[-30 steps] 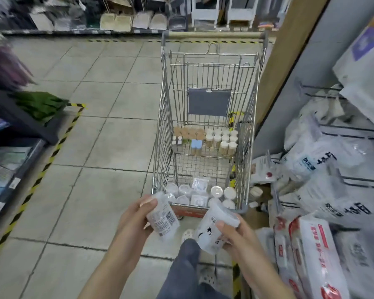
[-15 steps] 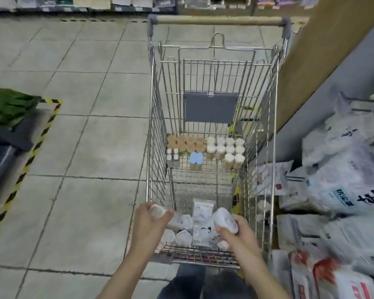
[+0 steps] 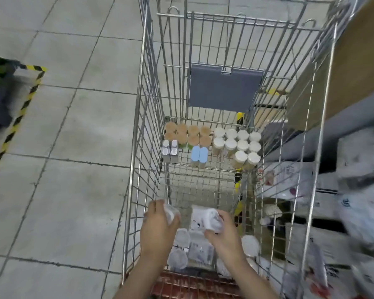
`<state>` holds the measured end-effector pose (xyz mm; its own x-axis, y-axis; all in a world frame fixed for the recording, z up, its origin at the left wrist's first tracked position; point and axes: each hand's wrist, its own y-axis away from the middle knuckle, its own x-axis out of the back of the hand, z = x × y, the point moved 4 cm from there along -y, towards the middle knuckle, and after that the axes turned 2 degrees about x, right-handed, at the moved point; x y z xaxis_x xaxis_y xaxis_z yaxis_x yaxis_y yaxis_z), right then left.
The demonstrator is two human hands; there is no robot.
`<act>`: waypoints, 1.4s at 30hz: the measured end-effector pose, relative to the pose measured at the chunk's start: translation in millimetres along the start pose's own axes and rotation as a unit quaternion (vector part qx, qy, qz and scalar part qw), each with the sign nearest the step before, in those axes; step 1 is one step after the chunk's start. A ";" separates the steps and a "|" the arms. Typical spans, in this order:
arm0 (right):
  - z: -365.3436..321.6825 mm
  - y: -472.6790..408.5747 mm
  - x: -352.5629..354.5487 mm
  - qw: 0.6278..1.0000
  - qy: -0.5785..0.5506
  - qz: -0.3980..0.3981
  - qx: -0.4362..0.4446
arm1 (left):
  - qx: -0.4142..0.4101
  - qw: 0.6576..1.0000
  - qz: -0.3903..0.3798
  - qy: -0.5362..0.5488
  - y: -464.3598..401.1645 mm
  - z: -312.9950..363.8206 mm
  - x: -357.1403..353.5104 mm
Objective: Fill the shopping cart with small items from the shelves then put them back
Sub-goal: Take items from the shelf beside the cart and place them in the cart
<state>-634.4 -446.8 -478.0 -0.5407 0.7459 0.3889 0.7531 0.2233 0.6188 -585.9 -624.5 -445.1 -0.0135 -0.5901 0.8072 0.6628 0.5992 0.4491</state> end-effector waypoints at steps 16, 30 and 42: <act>33.3 -77.5 -84.5 0.982 0.147 -0.103 0.068 | -0.056 0.966 -0.072 -0.242 -53.4 -40.8 -78.9; 44.4 -84.9 -102.3 0.969 0.161 -0.173 0.072 | -0.077 0.935 -0.152 -0.310 -57.2 -44.0 -84.4; 43.0 -89.9 -100.9 0.953 0.211 -0.177 0.124 | -0.097 0.944 -0.133 -0.287 -57.7 -41.1 -79.7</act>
<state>-631.4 -515.1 -602.2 -0.8407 0.2895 0.4575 0.5326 0.5941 0.6028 -592.4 -634.3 -551.0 -0.5657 -0.2820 0.7749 0.7026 0.3270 0.6320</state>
